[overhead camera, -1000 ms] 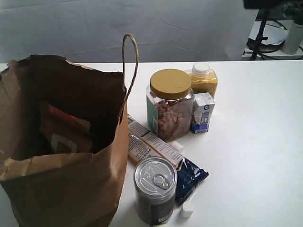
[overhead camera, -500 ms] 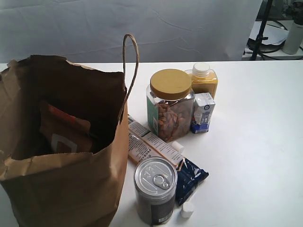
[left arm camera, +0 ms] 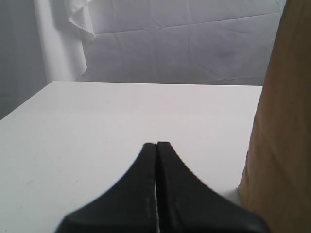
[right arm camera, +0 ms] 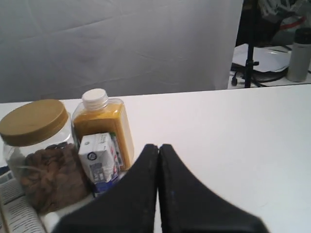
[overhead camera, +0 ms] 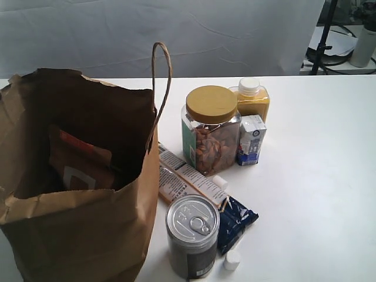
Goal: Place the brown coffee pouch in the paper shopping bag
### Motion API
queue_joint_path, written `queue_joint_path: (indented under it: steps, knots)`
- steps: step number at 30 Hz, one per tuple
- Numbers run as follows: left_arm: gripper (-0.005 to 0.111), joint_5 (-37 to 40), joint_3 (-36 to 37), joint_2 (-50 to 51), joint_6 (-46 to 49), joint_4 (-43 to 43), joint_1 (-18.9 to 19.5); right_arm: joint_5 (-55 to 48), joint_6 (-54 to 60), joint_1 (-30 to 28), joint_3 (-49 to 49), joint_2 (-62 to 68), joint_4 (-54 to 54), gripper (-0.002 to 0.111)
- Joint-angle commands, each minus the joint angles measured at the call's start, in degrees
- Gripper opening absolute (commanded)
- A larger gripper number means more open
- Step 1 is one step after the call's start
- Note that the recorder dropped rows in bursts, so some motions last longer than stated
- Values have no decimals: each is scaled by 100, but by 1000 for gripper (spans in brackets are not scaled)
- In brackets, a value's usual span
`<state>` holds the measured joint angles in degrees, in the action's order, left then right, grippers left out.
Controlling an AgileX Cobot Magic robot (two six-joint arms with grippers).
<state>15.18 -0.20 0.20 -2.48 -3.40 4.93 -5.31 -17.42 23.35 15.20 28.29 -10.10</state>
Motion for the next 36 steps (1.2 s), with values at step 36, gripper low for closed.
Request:
queue_joint_path:
  steps: [36]
  knots:
    - [0,-21,20,-20,-13,-26,19,67,1203,-1013,-1520,-2829,860,0]
